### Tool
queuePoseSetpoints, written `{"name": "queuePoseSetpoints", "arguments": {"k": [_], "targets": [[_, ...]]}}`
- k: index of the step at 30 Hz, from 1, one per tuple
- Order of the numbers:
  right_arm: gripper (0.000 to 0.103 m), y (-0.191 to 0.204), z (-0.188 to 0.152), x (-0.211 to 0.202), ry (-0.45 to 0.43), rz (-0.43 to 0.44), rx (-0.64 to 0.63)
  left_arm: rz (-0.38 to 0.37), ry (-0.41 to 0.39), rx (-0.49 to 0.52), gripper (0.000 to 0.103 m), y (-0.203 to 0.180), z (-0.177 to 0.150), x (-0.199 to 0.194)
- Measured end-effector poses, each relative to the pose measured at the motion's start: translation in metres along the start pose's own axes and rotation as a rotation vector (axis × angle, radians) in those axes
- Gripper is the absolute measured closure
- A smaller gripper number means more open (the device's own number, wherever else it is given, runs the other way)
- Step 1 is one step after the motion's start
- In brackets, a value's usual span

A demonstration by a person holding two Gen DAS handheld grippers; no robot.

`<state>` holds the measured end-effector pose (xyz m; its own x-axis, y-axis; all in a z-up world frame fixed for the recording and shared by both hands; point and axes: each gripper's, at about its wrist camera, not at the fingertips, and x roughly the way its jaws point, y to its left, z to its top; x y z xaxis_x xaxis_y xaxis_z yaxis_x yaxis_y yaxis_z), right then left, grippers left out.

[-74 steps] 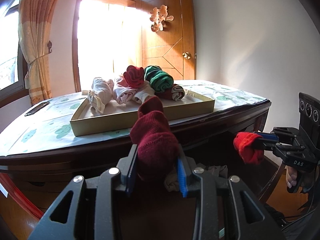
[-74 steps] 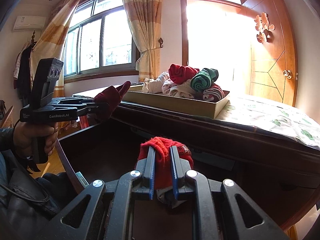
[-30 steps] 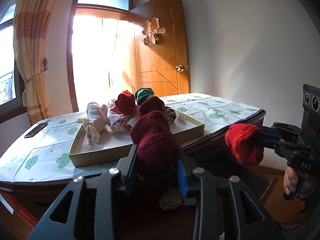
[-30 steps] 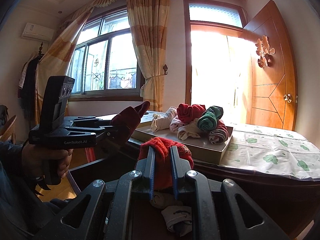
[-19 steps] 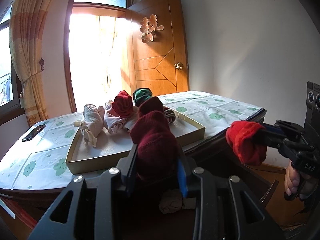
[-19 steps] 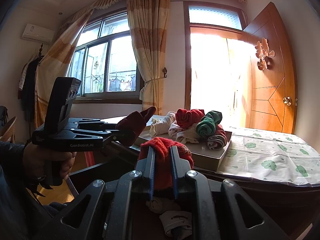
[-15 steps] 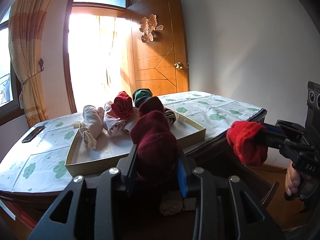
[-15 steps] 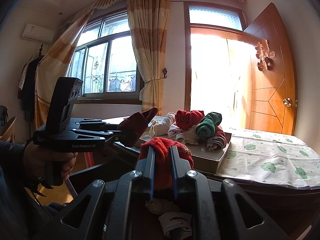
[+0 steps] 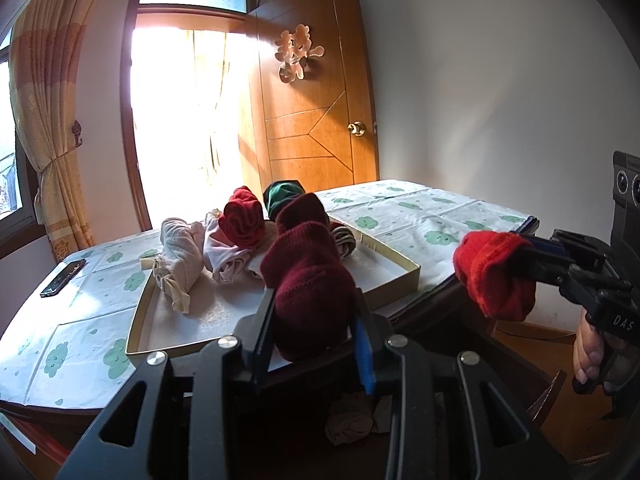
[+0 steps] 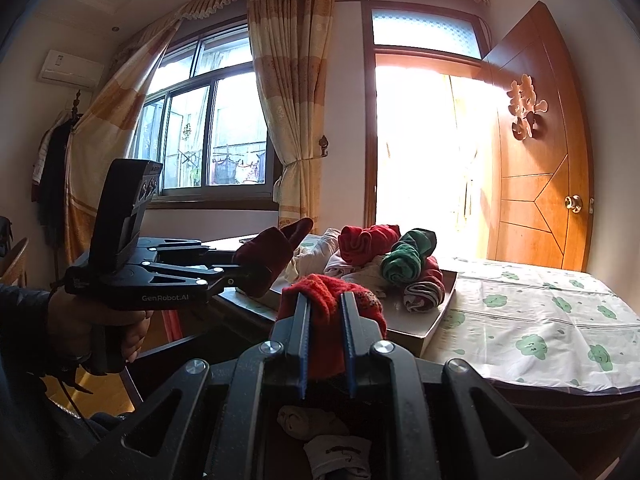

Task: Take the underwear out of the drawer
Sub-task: 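Carry the dark red sock and red garment over the beige tray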

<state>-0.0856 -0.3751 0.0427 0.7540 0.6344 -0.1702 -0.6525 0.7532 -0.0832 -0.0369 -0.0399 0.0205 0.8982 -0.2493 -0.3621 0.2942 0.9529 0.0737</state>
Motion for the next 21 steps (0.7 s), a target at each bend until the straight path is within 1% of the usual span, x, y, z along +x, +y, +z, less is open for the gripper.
{"name": "queuePoseSetpoints", "arguments": {"k": [21], "targets": [[0.087,-0.019,0.019,0.027,0.018,-0.005,-0.011,-0.005,0.051,0.025,0.069,0.004,0.020,0.037]]}}
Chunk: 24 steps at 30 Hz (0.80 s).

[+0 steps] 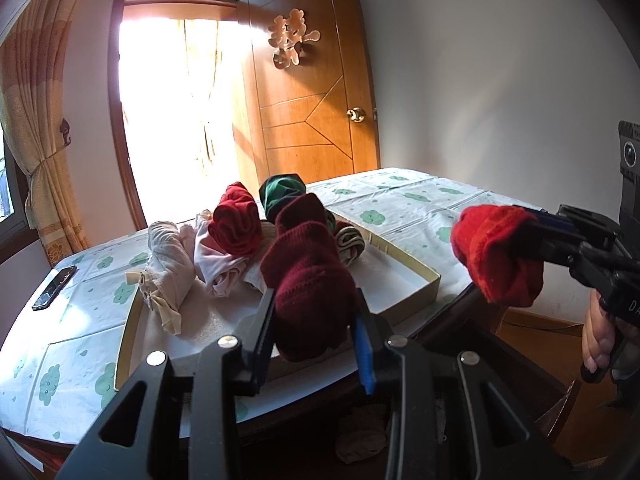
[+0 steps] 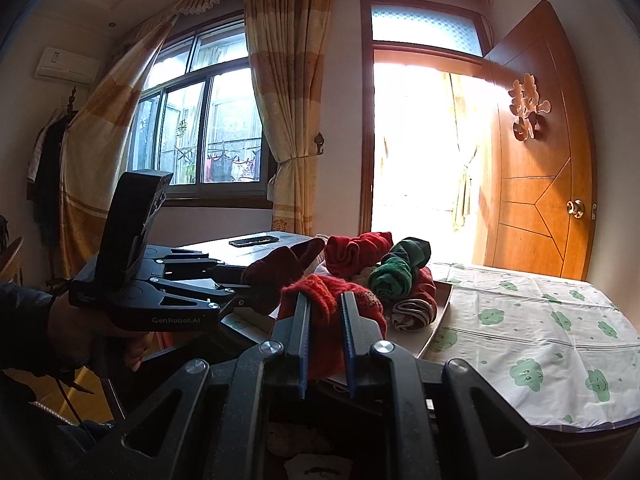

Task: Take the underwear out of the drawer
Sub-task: 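Carry the dark red sock and red garment over the beige tray, then lower both garments into the beige tray and open both tools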

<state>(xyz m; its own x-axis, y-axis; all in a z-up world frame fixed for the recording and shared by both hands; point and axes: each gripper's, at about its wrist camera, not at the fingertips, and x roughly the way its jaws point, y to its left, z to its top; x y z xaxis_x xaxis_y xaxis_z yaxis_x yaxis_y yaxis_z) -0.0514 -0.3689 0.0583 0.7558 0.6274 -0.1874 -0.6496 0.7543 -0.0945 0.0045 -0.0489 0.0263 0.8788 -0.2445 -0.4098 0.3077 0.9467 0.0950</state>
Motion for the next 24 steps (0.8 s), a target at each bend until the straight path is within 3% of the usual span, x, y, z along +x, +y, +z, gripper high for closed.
{"name": "queuePoseSetpoints", "arguments": {"k": [17,24], "targets": [[0.087,-0.032,0.027,0.047,0.034,-0.028,0.030,-0.016,0.056,-0.007,0.069,0.003,0.035,0.037],[0.087,-0.038,0.036,0.068,0.052,-0.031,0.040,-0.005,0.113,0.007,0.069,0.002,0.040,0.055]]}}
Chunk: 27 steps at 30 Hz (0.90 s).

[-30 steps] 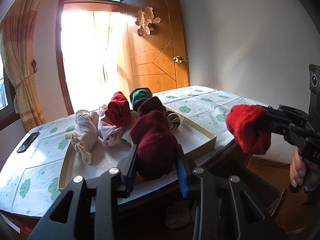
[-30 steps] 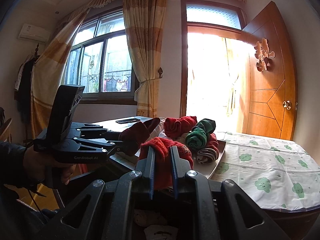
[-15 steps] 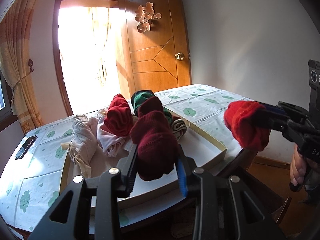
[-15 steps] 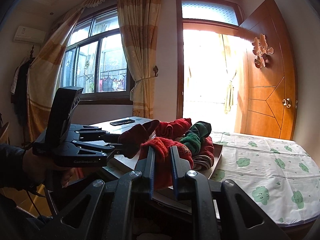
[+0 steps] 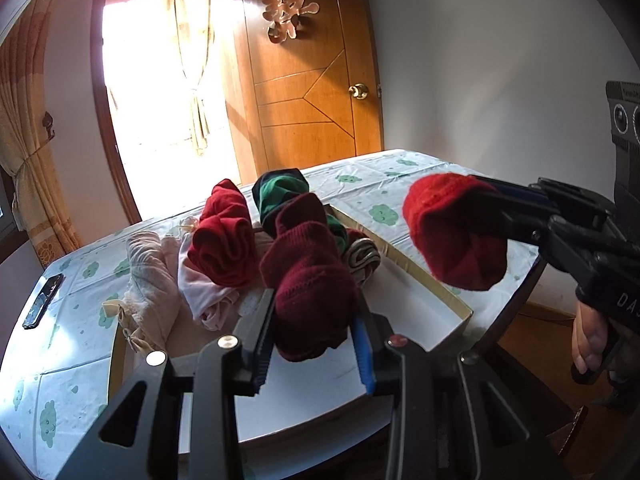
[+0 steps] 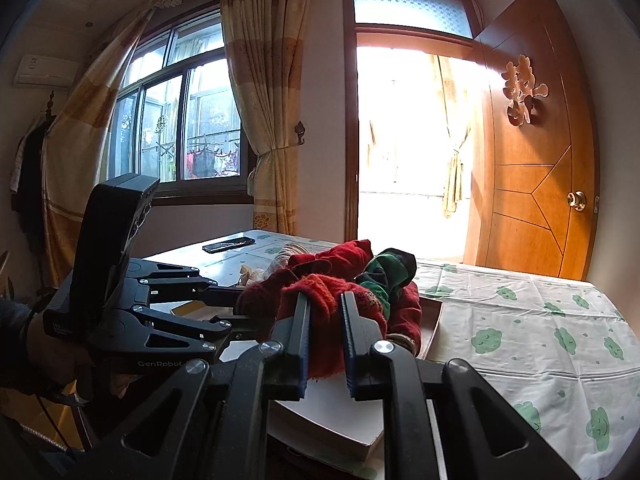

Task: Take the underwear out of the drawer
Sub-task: 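Lower both garments into the beige tray and open both tools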

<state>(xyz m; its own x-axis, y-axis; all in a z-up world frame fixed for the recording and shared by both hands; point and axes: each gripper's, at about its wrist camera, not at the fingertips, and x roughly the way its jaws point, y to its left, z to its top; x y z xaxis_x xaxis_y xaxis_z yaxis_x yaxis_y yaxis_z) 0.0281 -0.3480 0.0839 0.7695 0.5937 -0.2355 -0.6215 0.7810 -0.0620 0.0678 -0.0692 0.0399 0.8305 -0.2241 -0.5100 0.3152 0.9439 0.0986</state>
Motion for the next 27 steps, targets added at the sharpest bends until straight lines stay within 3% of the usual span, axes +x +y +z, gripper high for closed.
{"name": "queuePoseSetpoints", "arguments": {"k": [10,27], "targets": [[0.087,-0.015,0.000,0.030,0.051,0.006,0.078,-0.016,0.050,-0.013,0.069,0.000,0.000,0.018],[0.087,-0.019,-0.007,0.065,0.129,-0.002,0.100,-0.028,0.134,-0.039,0.069,0.009,-0.005,0.048]]}}
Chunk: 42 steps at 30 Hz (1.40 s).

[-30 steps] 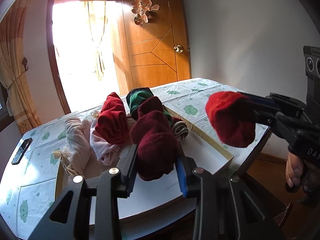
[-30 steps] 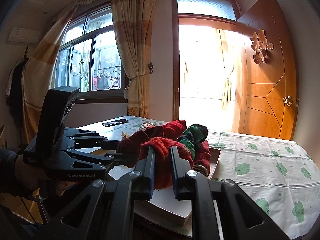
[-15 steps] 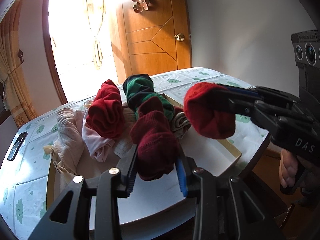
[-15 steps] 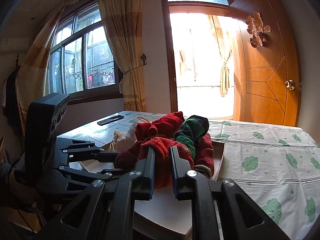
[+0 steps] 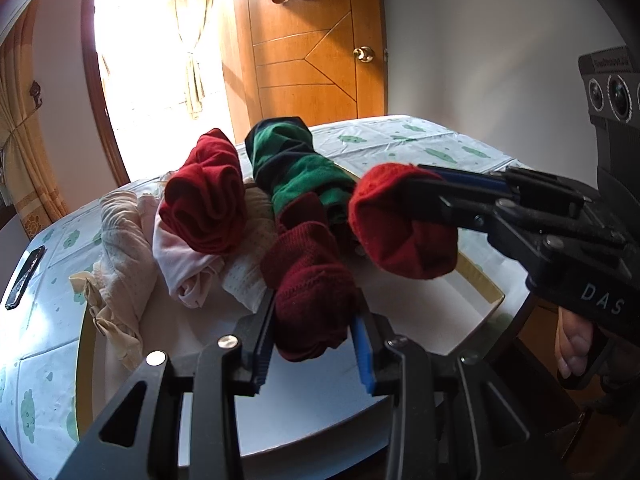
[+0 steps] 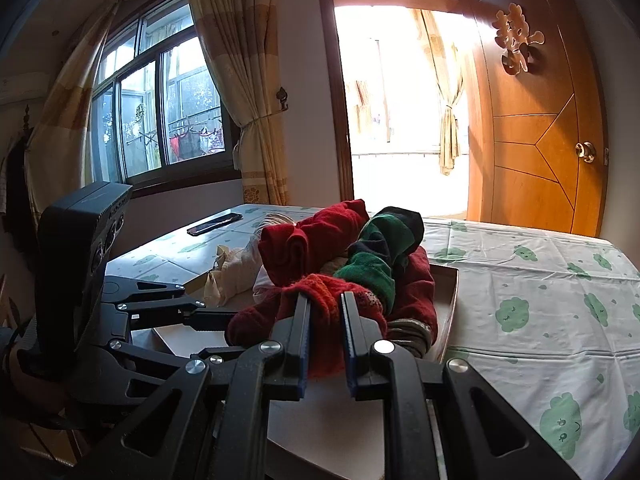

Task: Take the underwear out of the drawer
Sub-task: 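Lower both garments into the beige tray and open both tools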

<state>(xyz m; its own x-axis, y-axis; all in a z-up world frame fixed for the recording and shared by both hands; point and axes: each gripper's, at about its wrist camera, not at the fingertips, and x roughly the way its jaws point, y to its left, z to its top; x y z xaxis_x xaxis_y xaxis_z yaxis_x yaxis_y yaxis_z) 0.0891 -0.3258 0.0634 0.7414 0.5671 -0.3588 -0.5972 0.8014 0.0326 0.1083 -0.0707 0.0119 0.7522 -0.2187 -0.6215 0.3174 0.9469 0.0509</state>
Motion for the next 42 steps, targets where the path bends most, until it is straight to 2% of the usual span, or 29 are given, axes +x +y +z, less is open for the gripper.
{"name": "queuePoseSetpoints", "arguments": {"k": [15,26,31,42], "targets": [[0.087,-0.002,-0.010,0.025,0.111,-0.013,0.001,-0.029,0.052,-0.048,0.069,0.007,0.001,0.019],[0.087,-0.008,-0.029,0.021,0.165,-0.052,0.000,-0.040,0.085,-0.024,0.069,-0.005,0.001,0.029],[0.087,-0.008,-0.034,0.017,0.176,-0.088,-0.010,-0.037,0.087,-0.019,0.068,-0.009,0.000,0.030],[0.087,-0.008,-0.039,0.017,0.173,-0.086,0.004,-0.034,0.079,-0.016,0.065,-0.009,-0.004,0.030]]}}
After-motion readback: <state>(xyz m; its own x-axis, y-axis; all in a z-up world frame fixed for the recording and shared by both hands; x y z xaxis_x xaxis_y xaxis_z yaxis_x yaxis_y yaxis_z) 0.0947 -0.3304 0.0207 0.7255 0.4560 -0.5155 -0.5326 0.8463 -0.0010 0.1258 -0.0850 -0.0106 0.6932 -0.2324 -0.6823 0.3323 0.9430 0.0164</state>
